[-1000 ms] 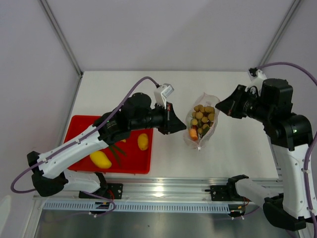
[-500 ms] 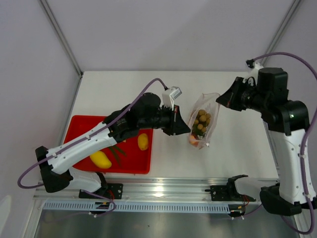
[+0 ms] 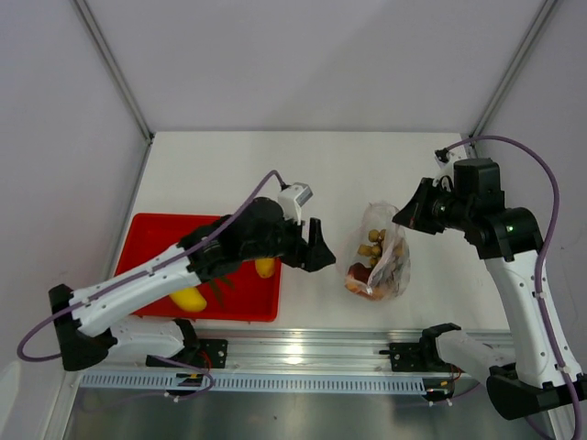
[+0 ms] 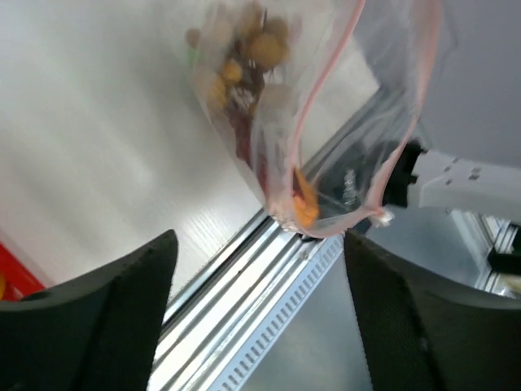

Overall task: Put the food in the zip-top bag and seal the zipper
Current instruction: Adjust the zipper food storage bag at the center of the board, then pick up the fake vegetable from the bin.

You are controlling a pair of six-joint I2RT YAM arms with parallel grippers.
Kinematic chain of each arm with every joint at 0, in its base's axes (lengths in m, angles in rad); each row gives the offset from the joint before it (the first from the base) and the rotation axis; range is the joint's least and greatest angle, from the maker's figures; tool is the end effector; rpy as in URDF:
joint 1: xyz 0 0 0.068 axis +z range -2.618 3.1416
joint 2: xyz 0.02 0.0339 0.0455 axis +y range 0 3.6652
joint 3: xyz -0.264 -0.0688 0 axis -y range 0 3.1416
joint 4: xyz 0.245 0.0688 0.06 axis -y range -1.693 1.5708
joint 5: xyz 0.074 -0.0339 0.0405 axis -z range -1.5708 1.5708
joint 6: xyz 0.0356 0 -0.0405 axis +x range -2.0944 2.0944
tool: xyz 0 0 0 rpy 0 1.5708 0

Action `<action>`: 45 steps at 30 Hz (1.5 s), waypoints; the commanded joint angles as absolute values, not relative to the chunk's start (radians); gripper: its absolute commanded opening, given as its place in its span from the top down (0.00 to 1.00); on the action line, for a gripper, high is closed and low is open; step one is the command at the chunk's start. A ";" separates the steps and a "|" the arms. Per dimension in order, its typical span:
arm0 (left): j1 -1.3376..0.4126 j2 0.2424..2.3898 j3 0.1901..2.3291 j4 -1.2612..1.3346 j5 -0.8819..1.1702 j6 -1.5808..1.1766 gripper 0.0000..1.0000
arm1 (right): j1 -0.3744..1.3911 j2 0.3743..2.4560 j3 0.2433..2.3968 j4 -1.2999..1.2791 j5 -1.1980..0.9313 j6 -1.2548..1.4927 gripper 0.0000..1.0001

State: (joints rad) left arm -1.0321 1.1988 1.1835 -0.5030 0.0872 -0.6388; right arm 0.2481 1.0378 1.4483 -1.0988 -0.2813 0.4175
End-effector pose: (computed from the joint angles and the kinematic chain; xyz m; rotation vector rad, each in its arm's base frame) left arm 0.1333 -0.2291 0.3615 0.5029 2.2280 -1.0504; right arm 0.1625 0.0514 0.4249 0.0415 2.3147 0.6655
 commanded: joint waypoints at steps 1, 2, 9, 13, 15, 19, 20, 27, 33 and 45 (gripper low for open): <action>-1.032 1.028 1.186 -0.501 -0.102 -0.601 0.13 | 0.244 1.011 1.424 -1.002 -0.327 0.419 1.00; -1.026 0.985 1.190 -0.538 -0.132 -0.600 0.08 | 0.245 1.012 1.414 -0.980 -0.334 0.425 1.00; -0.840 0.874 1.169 -0.820 -0.302 -0.719 0.00 | 0.273 1.028 1.358 -0.917 -0.365 0.433 1.00; -0.559 0.853 1.077 -0.937 -0.267 -0.775 0.00 | 0.301 1.034 1.327 -0.887 -0.365 0.437 1.00; -0.488 0.824 1.037 -0.957 -0.258 -0.799 0.00 | 0.314 1.034 1.318 -0.879 -0.368 0.442 1.00; -0.312 0.779 0.927 -0.971 -0.233 -0.836 0.01 | 0.363 1.028 1.289 -0.853 -0.370 0.454 1.00; -0.281 0.775 0.911 -0.971 -0.229 -0.838 0.01 | 0.370 1.028 1.284 -0.850 -0.370 0.456 1.00; -0.008 0.810 0.773 -0.893 -0.144 -0.799 0.00 | 0.429 1.042 1.235 -0.810 -0.382 0.459 1.00; 0.197 0.919 0.730 -0.795 -0.104 -0.778 0.03 | 0.469 1.042 1.215 -0.798 -0.385 0.449 1.00; 0.290 1.121 0.732 -0.649 -0.114 -0.920 0.14 | 0.508 1.043 1.192 -0.776 -0.400 0.417 1.00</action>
State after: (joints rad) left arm 0.2707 1.0908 0.7235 -0.7219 -0.1219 -0.8539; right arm 0.5034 1.0462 1.1912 -0.8165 -0.3985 0.4469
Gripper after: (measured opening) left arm 0.866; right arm 0.006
